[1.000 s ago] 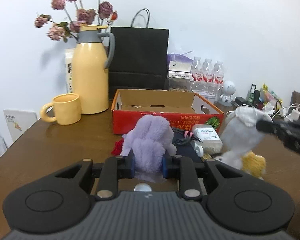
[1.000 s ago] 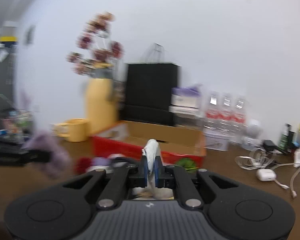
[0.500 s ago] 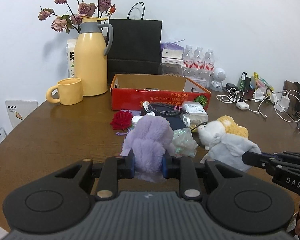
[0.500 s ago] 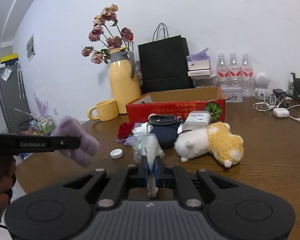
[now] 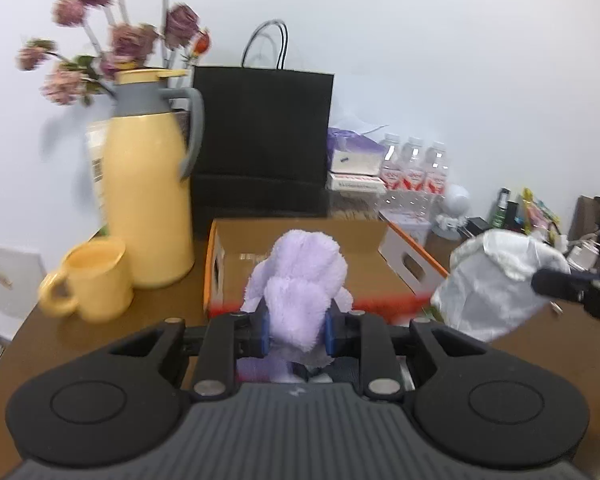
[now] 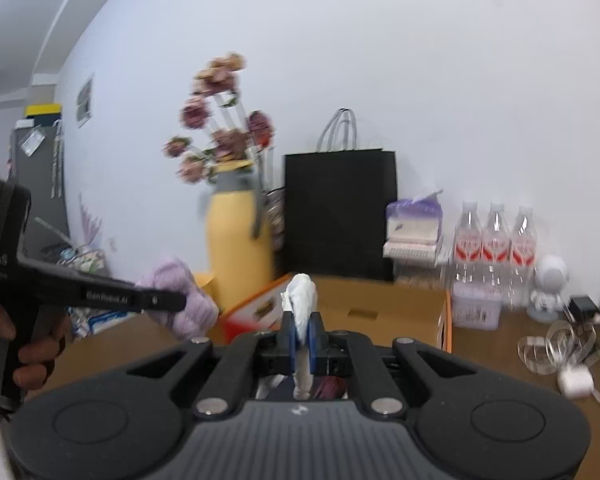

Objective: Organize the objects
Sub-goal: 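Carry both items into the red cardboard box and open both tools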

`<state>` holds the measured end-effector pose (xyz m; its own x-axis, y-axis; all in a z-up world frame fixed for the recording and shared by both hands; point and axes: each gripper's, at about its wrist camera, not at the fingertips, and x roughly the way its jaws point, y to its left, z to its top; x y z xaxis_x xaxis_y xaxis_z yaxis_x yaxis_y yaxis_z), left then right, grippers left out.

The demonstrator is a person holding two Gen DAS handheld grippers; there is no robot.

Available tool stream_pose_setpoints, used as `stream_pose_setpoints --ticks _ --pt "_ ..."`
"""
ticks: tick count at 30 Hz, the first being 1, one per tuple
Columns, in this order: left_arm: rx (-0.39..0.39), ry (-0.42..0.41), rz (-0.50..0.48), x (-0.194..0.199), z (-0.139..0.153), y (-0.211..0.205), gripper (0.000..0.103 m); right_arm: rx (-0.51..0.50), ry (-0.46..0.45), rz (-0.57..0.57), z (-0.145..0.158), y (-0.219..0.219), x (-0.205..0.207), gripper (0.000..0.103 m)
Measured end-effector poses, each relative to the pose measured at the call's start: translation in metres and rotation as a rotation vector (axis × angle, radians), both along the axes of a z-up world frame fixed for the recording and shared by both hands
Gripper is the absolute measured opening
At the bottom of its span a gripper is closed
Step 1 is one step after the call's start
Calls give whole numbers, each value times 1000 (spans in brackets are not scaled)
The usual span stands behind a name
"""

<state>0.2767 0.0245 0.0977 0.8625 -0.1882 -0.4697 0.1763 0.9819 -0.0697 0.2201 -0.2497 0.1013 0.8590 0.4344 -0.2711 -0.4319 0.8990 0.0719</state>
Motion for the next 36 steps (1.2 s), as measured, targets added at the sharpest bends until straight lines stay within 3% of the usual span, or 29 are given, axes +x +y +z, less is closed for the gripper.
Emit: stream_pose_setpoints --ticks 4,7,9,11,13,16,18,21,24,25,28,32,35,36 --pt "69 68 33 107 -7 -14 24 49 102 -43 8 26 117 5" --pt "150 122 57 181 -27 -27 25 124 215 -107 -11 37 205 5" --pt "203 163 139 220 -48 -30 26 132 275 -187 -38 36 257 7" --pt "252 217 189 252 -74 -30 40 4 377 -326 -72 39 305 15" --pt "226 274 177 268 -93 -26 63 -61 431 -461 -99 35 329 20" --pt "155 321 134 273 -95 -19 74 23 470 -446 -113 20 334 30" --pt "156 339 110 273 -97 -20 79 -31 451 -428 -116 26 333 30" --pt "221 344 114 269 -100 -29 79 -146 453 -407 -122 43 334 42" --pt "180 336 108 263 -94 -22 79 -173 455 -408 -121 44 333 45" --pt "163 328 117 258 -90 -19 85 -175 459 -404 -120 43 332 49" --pt "138 302 121 237 -63 -11 89 -150 446 -390 -100 36 322 59" --pt "146 210 147 194 -14 -5 100 -93 362 -387 -56 26 283 72" --pt "111 156 142 143 9 2 103 -92 296 -344 -27 26 236 74" --pt "92 138 132 117 11 6 103 -92 270 -327 -22 27 217 79"
